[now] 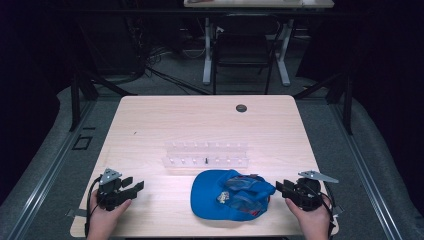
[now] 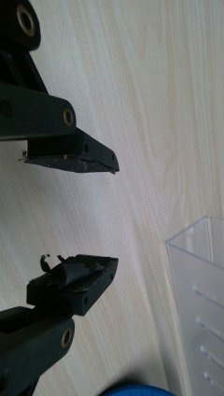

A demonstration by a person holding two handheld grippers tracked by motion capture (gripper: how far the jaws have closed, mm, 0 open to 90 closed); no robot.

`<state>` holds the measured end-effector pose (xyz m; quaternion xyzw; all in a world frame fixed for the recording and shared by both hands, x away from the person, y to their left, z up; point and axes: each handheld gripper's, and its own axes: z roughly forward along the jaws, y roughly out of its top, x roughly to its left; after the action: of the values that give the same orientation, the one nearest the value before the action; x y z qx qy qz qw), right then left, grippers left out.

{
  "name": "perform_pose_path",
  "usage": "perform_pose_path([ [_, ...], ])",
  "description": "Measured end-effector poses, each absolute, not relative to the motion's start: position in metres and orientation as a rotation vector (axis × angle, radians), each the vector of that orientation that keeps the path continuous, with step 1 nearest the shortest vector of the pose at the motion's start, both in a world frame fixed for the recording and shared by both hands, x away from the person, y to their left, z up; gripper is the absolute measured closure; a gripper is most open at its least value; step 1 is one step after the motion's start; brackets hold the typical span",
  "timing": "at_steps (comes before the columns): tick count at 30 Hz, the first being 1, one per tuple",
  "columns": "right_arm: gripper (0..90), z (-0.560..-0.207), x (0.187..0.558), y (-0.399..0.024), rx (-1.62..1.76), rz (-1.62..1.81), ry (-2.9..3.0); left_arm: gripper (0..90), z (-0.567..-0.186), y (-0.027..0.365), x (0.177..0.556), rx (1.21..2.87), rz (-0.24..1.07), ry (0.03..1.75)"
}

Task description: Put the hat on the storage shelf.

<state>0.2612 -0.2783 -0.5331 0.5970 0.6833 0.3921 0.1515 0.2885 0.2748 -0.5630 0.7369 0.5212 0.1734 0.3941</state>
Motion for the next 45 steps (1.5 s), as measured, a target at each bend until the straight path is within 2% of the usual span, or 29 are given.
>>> perform_pose_path([
  [9, 63.2, -0.537, 0.264, -0.277, 1.755, 1.126, 1.982, 46.1, -0.565, 0.271, 0.289, 1.885, 0.428, 1.307],
  [13, 57.5, -0.529, 0.26, -0.274, 1.746, 1.253, 1.95, 45.9, -0.565, 0.27, 0.289, 1.892, 0.428, 1.3],
  [17, 47.9, -0.532, 0.262, -0.266, 1.758, 1.256, 2.022, 45.8, -0.565, 0.269, 0.289, 1.903, 0.425, 1.299],
  [25, 46.3, -0.54, 0.269, -0.26, 1.907, 1.197, 2.101, 45.8, -0.564, 0.268, 0.288, 1.906, 0.436, 1.291],
  [29, 51.2, -0.543, 0.271, -0.26, 1.933, 1.195, 2.128, 45.8, -0.564, 0.268, 0.288, 1.909, 0.44, 1.29],
  [32, 59.7, -0.542, 0.271, -0.26, 1.939, 1.184, 2.133, 45.8, -0.564, 0.268, 0.288, 1.913, 0.443, 1.29],
  [33, 59.7, -0.542, 0.271, -0.26, 1.939, 1.184, 2.133, 45.8, -0.564, 0.268, 0.288, 1.913, 0.443, 1.29],
  [34, 64.9, -0.544, 0.271, -0.259, 1.929, 1.167, 2.153, 45.8, -0.564, 0.268, 0.288, 1.909, 0.444, 1.291],
  [37, 72.4, -0.545, 0.272, -0.259, 1.93, 1.132, 2.168, 45.8, -0.564, 0.268, 0.288, 1.906, 0.446, 1.292],
  [45, 83.8, -0.546, 0.273, -0.258, 1.934, 1.117, 2.18, 45.8, -0.564, 0.268, 0.288, 1.9, 0.446, 1.295],
])
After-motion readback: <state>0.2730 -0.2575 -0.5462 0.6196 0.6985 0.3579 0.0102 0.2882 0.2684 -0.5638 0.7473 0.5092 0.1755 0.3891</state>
